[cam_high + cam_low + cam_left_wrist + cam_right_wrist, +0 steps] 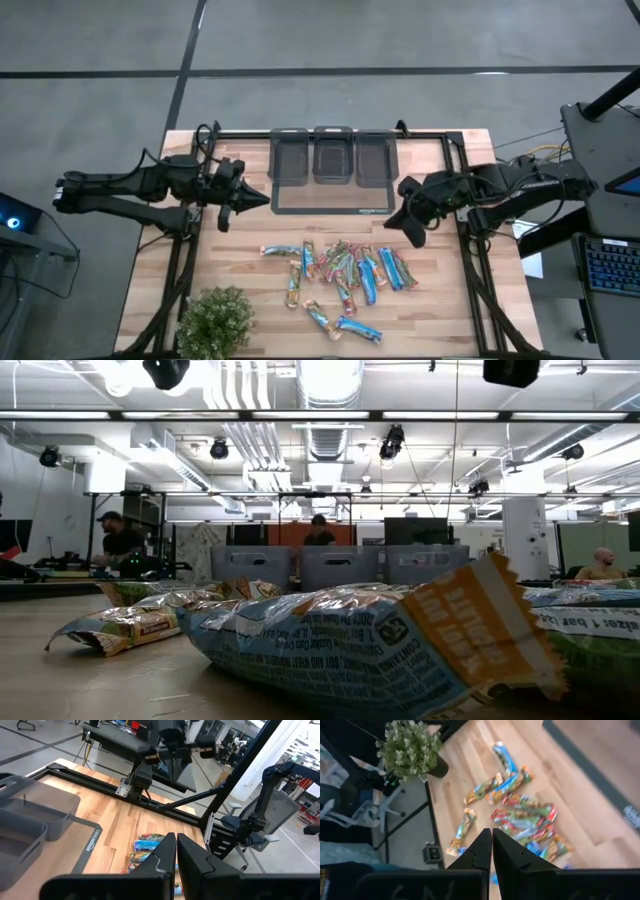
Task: Pick and place Granola Bars by type
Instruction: Put the red granola bar into the left black bin
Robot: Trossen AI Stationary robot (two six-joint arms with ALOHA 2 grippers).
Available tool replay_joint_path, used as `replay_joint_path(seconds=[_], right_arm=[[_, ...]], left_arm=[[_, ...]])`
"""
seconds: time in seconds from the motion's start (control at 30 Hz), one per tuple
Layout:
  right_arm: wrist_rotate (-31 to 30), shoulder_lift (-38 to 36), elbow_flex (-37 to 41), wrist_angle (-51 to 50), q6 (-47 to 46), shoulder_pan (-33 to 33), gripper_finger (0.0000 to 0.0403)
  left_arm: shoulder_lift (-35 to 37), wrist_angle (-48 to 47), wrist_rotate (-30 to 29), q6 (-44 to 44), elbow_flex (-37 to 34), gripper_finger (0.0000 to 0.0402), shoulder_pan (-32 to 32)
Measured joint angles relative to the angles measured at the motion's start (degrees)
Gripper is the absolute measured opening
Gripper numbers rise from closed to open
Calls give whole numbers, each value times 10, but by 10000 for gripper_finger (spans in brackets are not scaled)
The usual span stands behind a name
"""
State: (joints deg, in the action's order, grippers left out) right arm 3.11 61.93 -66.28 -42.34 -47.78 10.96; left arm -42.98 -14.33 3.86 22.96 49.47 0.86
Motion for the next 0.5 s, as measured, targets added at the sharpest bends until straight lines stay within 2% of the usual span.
replay_joint_path(seconds=[0.23,0.5], right_arm=[[-5,6,0,-20,-70,43,8],[-29,38,1,-98,-152,63,8]], left_arm=[[0,-6,0,0,0,0,0],[0,-8,0,0,0,0,0]])
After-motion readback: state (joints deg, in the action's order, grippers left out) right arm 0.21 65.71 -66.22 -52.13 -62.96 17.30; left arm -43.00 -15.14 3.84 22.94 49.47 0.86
